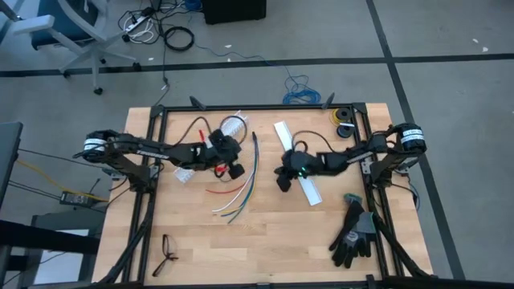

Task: Ziptie cables
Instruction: Wrap the cable wires with the left black zip tie

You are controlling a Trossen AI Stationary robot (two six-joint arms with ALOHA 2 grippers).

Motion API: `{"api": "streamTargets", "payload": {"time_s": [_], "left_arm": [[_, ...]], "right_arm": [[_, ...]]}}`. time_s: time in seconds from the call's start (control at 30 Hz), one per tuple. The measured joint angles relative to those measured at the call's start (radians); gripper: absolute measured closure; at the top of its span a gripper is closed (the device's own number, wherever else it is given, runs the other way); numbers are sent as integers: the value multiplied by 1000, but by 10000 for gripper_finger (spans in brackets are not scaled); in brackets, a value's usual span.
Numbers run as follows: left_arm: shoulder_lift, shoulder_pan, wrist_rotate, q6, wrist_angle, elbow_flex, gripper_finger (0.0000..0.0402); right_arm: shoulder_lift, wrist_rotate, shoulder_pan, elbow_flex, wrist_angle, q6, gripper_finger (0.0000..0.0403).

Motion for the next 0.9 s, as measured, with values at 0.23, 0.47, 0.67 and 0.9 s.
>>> {"api": "streamTargets", "payload": {"time_s": [0.23, 0.47, 0.67, 0.9], "left_arm": [[-191, -1, 5, -23, 110, -161, 383], [-224, -1, 119, -71, 284, -319, 384], [-230, -1, 126, -71, 347, -363, 384], [-230, -1, 145, -69, 328, -362, 384]], "right_arm": [[2, 7, -98, 242, -246, -167, 398], [93, 22, -201, 444, -422, -180, 401], [292, -20, -262, 666, -623, -217, 399], [438, -114, -294, 821, -710, -210, 368]]}}
